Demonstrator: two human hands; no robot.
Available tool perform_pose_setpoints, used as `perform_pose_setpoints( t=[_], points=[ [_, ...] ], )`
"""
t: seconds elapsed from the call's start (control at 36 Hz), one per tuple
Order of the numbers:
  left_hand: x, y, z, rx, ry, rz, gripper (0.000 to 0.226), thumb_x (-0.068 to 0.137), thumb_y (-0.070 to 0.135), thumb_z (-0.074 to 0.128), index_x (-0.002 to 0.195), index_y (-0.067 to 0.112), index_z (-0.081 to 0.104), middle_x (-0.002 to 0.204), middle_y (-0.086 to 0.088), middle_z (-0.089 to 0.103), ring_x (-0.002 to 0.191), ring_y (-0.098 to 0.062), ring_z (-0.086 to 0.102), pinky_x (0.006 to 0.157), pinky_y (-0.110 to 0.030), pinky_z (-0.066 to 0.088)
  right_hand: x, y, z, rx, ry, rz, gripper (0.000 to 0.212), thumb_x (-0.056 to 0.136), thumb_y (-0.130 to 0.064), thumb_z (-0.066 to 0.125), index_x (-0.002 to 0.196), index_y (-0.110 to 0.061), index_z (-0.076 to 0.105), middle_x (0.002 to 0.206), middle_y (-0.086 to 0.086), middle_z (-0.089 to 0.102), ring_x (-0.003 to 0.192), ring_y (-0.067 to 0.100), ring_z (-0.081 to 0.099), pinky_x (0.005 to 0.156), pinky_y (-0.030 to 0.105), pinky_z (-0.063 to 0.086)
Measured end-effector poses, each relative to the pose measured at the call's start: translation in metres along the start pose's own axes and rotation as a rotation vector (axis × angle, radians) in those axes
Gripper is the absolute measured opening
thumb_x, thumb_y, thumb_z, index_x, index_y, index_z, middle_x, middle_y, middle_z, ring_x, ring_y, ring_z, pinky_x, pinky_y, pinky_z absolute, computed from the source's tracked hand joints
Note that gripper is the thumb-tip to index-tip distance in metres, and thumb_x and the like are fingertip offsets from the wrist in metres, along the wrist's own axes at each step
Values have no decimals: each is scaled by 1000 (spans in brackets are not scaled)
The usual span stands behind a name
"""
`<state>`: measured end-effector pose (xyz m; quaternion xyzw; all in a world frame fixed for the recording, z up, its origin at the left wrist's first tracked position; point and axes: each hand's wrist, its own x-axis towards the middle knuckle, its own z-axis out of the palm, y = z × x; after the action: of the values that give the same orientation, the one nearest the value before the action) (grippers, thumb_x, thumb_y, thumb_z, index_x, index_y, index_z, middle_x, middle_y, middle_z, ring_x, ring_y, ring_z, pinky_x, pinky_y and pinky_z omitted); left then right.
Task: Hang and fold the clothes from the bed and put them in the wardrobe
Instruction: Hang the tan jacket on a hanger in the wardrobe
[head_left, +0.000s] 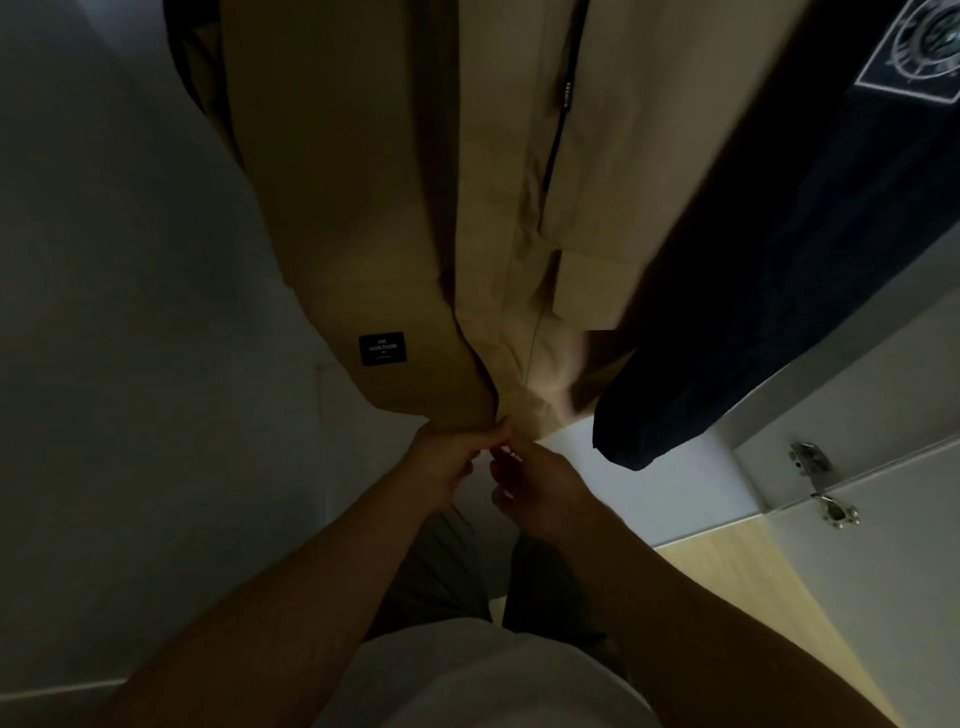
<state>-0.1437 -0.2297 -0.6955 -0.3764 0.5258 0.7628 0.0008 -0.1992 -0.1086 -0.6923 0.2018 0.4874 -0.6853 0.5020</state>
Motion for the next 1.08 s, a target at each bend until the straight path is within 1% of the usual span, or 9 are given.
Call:
perform_pose_setpoints(
  t=[0.17, 0.31, 0.36, 0.42, 0.56, 0.67, 0.83, 1.03, 1.08],
  points=[
    [5, 11, -5, -73, -45, -29, 30, 85, 15, 75, 114, 20, 70, 111, 3, 71, 95, -9, 58, 74, -24, 43, 1, -9, -1, 52, -19, -43, 41, 89, -32, 73, 126, -20, 59, 127, 2, 62, 114, 19, 53, 96, 38, 38],
    [11, 12, -10, 120, 48, 85, 33, 87, 26, 75, 118, 18, 68, 106, 4, 73, 95, -10, 63, 84, -28, 48, -2, -14, -2, 11, 35, -80, 20, 89, -27, 73, 103, -20, 61, 116, 2, 65, 111, 20, 54, 101, 40, 37],
    [12, 10, -11, 260, 57, 155, 16, 90, 34, 72, 101, 22, 71, 86, 8, 75, 70, 5, 62, 67, -15, 49, -2, -14, 0, -1, 39, -90, 20, 90, -26, 73, 104, -19, 62, 114, 2, 65, 112, 20, 54, 97, 38, 38],
    [13, 8, -11, 370, 54, 221, 13, 94, 36, 66, 85, 26, 68, 87, 11, 69, 55, 12, 57, 55, -6, 43, -1, -15, 1, -22, 45, -97, 22, 91, -27, 72, 108, -19, 62, 111, 1, 65, 109, 19, 55, 93, 36, 39],
    [14, 8, -10, 521, 79, 338, 7, 99, 26, 61, 97, 20, 64, 79, 14, 63, 67, 13, 60, 59, -4, 42, 0, -13, 2, -59, 63, -86, 32, 91, -29, 72, 119, -18, 62, 107, 0, 65, 101, 16, 55, 87, 34, 40],
    [16, 8, -8, 614, 88, 303, 15, 101, 29, 57, 103, 16, 63, 85, 5, 62, 73, -1, 57, 61, -12, 39, 0, -11, 4, -48, 88, -65, 27, 92, -28, 70, 115, -16, 61, 105, 0, 64, 91, 14, 52, 78, 32, 40],
    [16, 5, -10, 638, 97, 271, 24, 102, 32, 55, 84, 19, 64, 75, 11, 65, 65, 6, 60, 57, -11, 39, 1, -9, 3, -46, 121, -59, 19, 93, -23, 69, 107, -14, 62, 98, 2, 61, 76, 13, 49, 66, 29, 37],
    [18, 2, -9, 573, 114, 254, 26, 100, 30, 59, 76, 23, 64, 72, 11, 65, 64, 4, 61, 59, -14, 42, 2, -8, 4, -55, 137, -53, 29, 93, -27, 68, 118, -14, 61, 105, 1, 62, 84, 14, 51, 80, 33, 39],
    [17, 3, -9, 547, 111, 221, 24, 99, 32, 60, 78, 22, 66, 75, 7, 67, 69, 0, 62, 61, -18, 42, 2, -9, 4, -79, 144, -51, 30, 94, -28, 68, 119, -13, 60, 105, 1, 61, 79, 13, 49, 76, 31, 39]
  ],
)
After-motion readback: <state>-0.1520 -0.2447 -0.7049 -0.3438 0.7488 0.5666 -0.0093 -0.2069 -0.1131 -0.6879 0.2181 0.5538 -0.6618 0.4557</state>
